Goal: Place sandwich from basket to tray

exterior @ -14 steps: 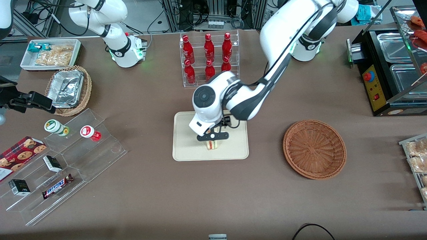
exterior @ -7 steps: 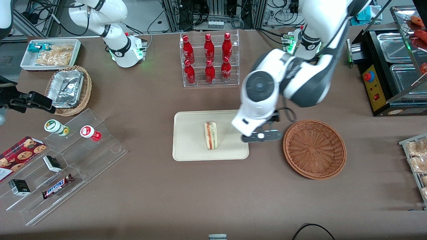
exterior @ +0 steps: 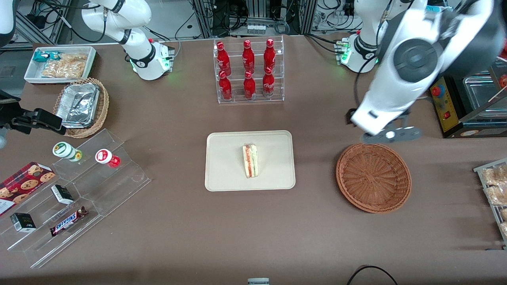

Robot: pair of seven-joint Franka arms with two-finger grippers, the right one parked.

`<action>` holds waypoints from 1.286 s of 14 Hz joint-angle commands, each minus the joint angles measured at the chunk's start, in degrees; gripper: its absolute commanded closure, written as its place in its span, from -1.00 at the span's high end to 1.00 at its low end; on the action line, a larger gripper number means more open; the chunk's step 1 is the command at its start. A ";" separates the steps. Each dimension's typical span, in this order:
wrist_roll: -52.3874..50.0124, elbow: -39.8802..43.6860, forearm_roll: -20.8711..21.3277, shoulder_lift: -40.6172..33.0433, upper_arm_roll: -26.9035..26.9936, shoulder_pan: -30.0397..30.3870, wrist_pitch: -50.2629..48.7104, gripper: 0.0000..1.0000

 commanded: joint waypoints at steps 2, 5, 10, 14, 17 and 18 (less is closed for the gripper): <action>8.14 -1.78 -2.92 -5.61 -0.56 7.20 -1.83 0.99; 10.18 -0.72 -3.19 -6.06 -0.47 9.06 -1.93 0.99; 10.10 1.83 -3.28 -5.27 -0.21 9.06 -1.58 1.00; 10.27 2.88 -4.42 -5.09 1.80 9.33 -1.40 1.00; 10.18 3.06 -4.42 -5.09 1.81 9.33 -1.31 1.00; 10.01 3.06 -4.51 -5.18 1.81 9.33 -1.31 1.00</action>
